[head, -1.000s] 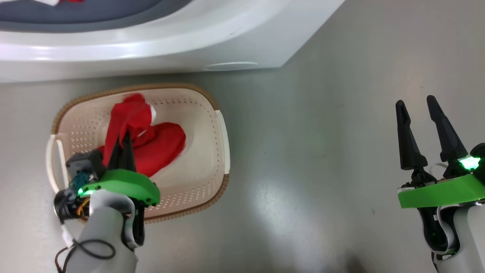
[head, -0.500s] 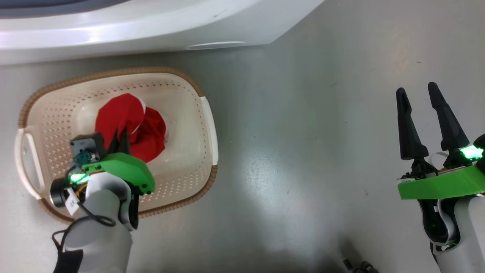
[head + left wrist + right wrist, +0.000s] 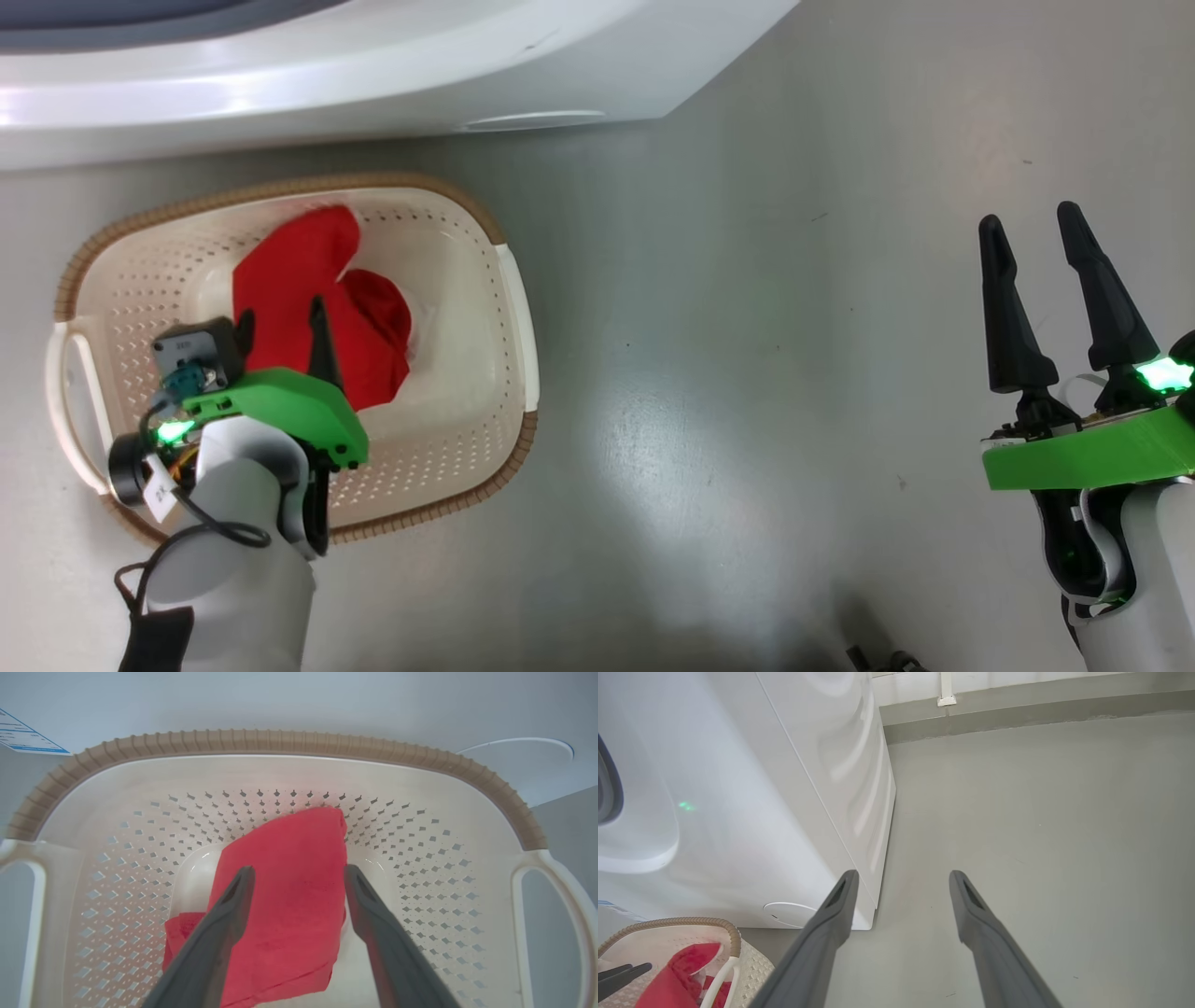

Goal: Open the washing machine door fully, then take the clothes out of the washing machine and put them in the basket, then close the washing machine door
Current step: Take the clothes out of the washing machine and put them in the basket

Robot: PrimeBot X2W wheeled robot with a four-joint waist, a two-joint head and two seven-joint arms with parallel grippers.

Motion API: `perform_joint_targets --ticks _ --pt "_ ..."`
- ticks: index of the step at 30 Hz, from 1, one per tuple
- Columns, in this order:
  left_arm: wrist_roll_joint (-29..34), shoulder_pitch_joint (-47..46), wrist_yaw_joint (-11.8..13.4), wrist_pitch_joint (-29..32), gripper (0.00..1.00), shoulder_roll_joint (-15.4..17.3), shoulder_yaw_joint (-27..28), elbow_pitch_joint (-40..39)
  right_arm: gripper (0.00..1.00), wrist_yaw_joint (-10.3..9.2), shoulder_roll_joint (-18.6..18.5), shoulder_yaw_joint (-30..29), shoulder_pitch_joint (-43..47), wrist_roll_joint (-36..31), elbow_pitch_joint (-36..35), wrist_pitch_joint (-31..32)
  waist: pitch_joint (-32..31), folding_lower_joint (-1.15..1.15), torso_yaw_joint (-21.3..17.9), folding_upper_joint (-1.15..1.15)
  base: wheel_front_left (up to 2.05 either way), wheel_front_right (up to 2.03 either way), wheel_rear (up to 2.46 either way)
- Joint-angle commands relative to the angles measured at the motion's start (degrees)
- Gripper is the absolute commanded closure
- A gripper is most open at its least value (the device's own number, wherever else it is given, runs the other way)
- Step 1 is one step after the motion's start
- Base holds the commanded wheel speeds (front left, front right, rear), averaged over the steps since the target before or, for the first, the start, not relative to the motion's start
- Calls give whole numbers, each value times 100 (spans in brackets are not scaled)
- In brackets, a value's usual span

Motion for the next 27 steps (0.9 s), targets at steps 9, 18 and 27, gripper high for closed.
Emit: perform_joint_targets --ticks 9,18,27 --pt "-100 508 -165 -28 0 150 184 -671 0 36 -98 102 140 17 -29 -36 -482 0 110 0 0 0 0" --pt "-3 1052 -238 -28 0 149 204 -1575 0 36 -165 156 270 -24 64 -36 -1104 0 224 0 0 0 0" --pt "150 1540 -374 -28 0 149 339 -2478 0 36 -176 202 467 -60 182 -36 -1694 0 300 0 0 0 0"
